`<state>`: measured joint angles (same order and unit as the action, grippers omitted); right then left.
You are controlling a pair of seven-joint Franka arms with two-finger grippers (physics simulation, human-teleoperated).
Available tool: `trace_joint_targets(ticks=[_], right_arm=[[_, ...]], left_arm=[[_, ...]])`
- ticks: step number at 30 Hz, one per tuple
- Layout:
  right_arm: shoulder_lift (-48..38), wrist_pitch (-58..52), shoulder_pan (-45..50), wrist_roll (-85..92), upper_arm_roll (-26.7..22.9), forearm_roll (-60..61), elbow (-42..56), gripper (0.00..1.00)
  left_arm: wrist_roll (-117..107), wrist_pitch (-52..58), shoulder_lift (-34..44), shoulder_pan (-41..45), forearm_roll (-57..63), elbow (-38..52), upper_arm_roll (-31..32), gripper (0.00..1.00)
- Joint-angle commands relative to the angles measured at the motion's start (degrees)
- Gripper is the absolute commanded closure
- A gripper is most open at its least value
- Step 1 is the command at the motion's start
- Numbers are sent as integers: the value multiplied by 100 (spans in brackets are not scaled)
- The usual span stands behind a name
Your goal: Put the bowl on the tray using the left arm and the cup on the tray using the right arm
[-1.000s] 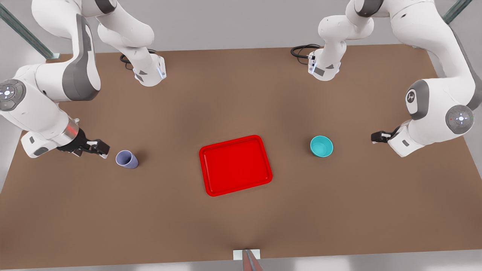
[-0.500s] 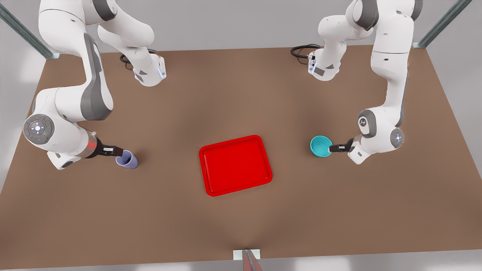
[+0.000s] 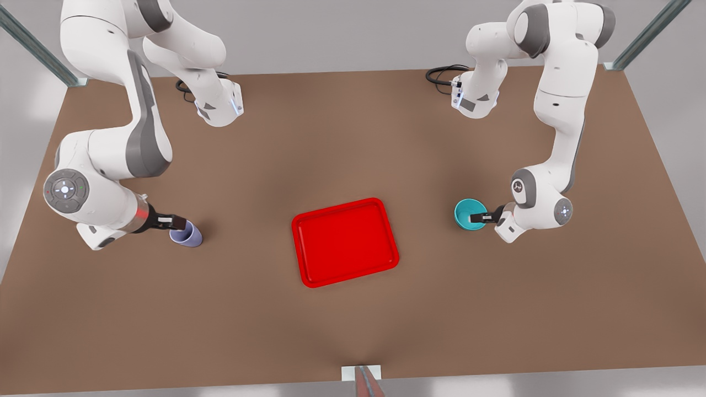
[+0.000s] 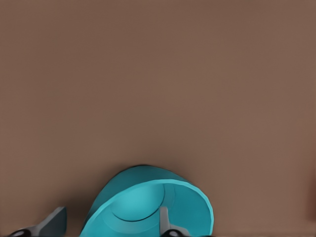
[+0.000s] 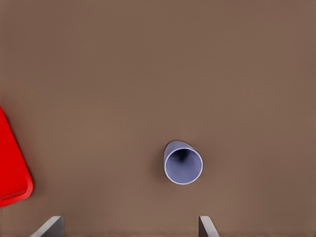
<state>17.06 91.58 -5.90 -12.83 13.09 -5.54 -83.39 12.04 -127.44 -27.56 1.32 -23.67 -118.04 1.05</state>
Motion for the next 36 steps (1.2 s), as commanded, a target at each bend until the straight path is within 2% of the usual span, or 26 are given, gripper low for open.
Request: trace_joint_targets(ticks=[1,7,10,14,17,22,27,32,33,34,36], right_arm=[[-1,0,-7,0,0,0,-2,0],[-1,-9,-16,0,0,0,-10,0],[-1,-18,-25,0,0,0,-28,0],[-1,-26,-25,0,0,0,-28,0],[-1,-26,1,0,0,0,-28,0],[-1,-26,-7,0,0,0,-28,0],[-1,-26,1,0,0,0,-28,0],[-1,-26,1,-9,0,0,-28,0],[-1,-26,1,0,0,0,-19,0],[-1,-26,10,0,0,0,-28,0],[-1,-26,1,0,0,0,-28,0]], left_arm=[[0,0,-21,0,3,0,0,46],[0,0,-109,-9,12,0,0,46],[0,0,-170,-9,12,0,-9,62],[0,0,-232,-9,20,9,-18,67],[-18,9,-214,-9,20,105,-53,79],[-114,26,-214,-18,20,220,-53,79],[-1107,667,-83,0,-93,1256,-9,79],[-2539,554,-565,18,-454,2328,1124,79],[-2978,256,-724,52,-437,2478,1388,79],[-3734,-140,-1023,632,-454,2856,1406,79],[-4351,-510,-1348,1125,-454,3164,1406,79]])
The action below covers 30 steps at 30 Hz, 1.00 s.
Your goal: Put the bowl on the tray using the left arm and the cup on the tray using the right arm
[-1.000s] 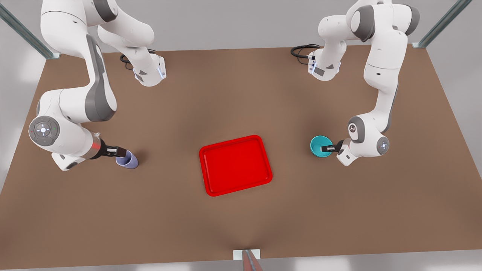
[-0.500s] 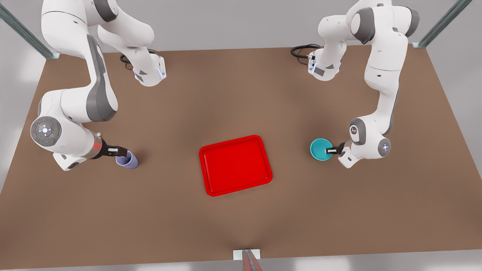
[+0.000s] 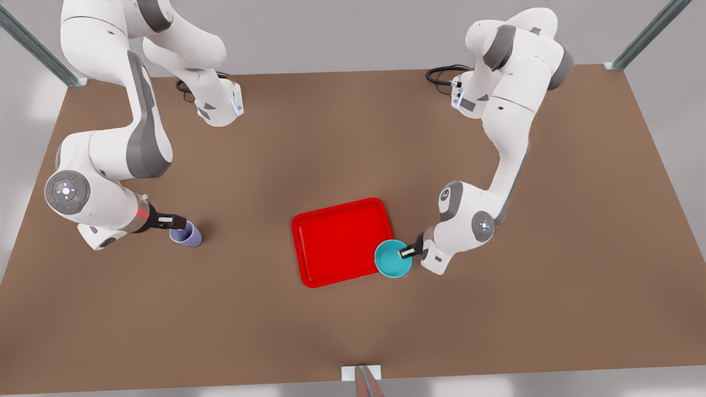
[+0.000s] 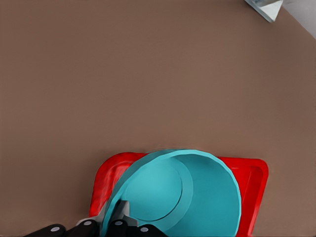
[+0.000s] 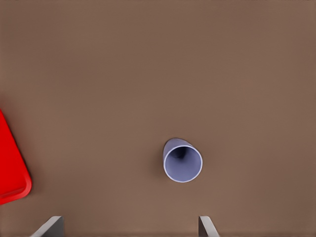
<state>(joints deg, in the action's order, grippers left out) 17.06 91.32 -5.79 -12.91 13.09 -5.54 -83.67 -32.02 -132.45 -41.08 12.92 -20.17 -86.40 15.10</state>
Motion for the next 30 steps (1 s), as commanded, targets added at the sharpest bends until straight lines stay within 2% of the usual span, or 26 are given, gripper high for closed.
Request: trace_joint_targets(ticks=[1,7,14,15,16,17,26,27,28,29,30], right_arm=[[-1,0,-1,8,0,0,0,0],[-1,0,-19,8,0,0,-9,0],[-1,0,-28,8,0,0,-35,0],[-1,0,-36,8,0,0,-35,0],[-1,0,-45,8,0,0,-35,0],[-1,0,-37,8,0,0,-35,0],[61,26,-54,8,0,0,-44,0],[96,70,-10,26,0,-35,-61,0],[87,132,-1,26,0,-53,-105,0],[52,263,-72,26,0,-44,-404,0],[-27,378,-81,26,0,-26,-694,0]], left_arm=[[38,-9,-5,96,-822,1,2,79],[-32,-9,-181,544,-848,1,2,79],[21,0,-322,624,-839,-8,2,79],[38,-9,-339,632,-839,-8,2,64],[47,-9,-366,632,-804,-8,2,12],[12,-9,-366,641,-804,-8,2,0],[56,35,-322,589,-708,-8,-7,0],[12,376,47,588,-655,-8,-261,0],[3,1439,565,588,-681,176,-946,0],[-76,2547,698,597,-672,817,-1912,0],[20,3146,689,580,-664,1397,-2739,0]])
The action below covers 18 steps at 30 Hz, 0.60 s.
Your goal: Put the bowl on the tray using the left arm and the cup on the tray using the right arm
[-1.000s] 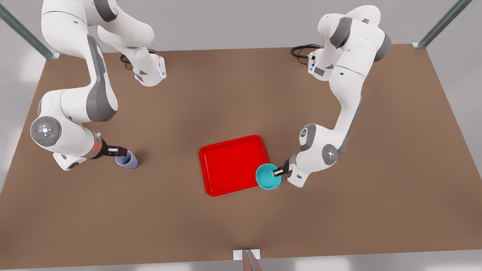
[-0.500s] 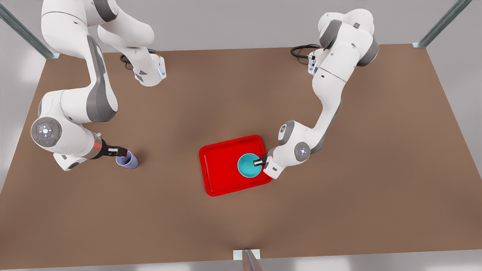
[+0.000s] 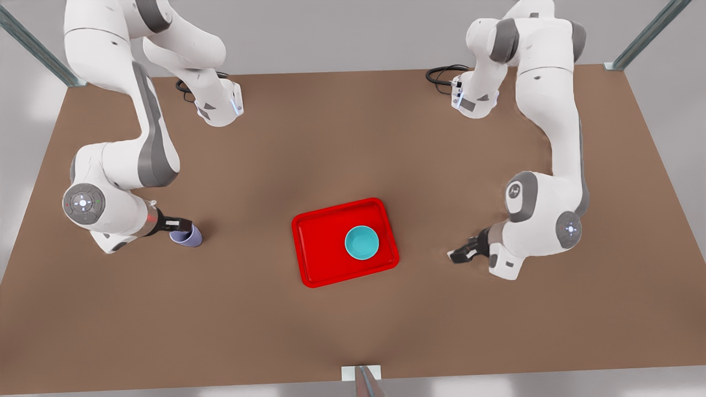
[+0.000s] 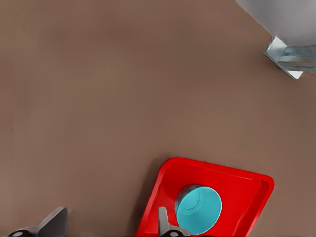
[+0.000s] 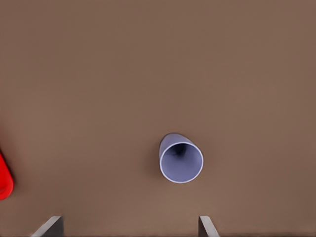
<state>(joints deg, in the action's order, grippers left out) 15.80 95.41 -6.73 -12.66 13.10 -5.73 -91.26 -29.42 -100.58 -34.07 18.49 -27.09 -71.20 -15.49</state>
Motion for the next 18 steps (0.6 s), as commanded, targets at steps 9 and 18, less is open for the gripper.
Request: trace_joint_targets(ticks=[9,18], right_arm=[[-569,1242,-1023,307,9,28,-1569,0],[-552,2438,-1024,193,88,107,-2352,0]], left_arm=[[2968,1367,2731,-1128,3219,-1133,1083,0],[2959,1216,2106,-908,3184,-1107,1100,0]])
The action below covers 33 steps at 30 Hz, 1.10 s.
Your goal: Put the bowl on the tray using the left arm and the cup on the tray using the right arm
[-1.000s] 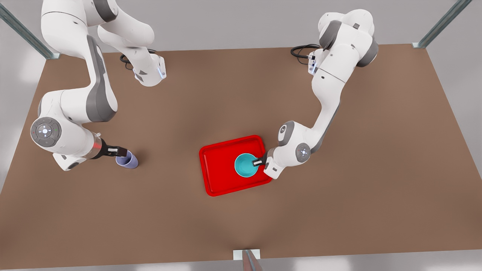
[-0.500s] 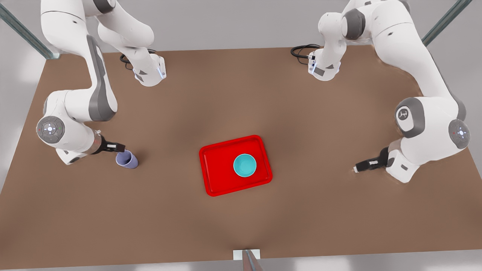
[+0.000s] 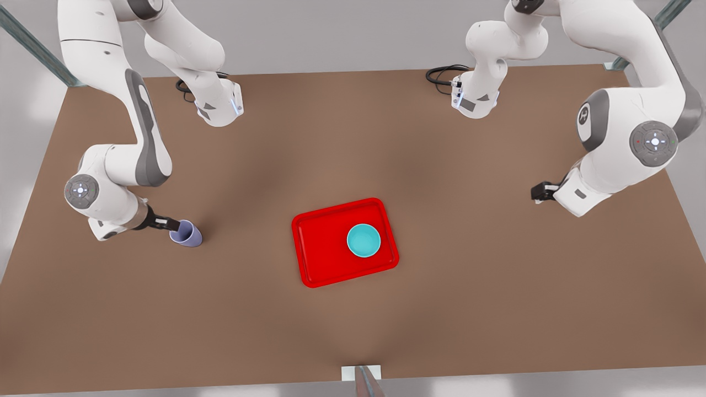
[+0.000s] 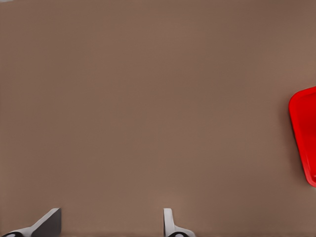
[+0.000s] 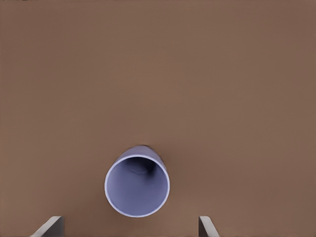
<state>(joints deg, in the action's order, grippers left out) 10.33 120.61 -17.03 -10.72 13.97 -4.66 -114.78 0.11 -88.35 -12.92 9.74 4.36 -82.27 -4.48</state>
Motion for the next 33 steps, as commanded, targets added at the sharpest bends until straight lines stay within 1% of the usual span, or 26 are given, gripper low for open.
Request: trace_joint_targets(ticks=[1,14,27,33], right_arm=[[30,24,-11,0,0,0,0,0],[285,112,-55,-70,0,18,-35,0],[926,569,-248,26,-9,-44,-35,0],[997,613,-284,26,-9,-44,-35,0]], left_arm=[[-2,2,0,20,39,0,0,0],[-2,10,0,20,30,0,-8,0],[-2,19,-8,11,30,-9,0,0],[-2,19,-8,11,30,-26,0,0]])
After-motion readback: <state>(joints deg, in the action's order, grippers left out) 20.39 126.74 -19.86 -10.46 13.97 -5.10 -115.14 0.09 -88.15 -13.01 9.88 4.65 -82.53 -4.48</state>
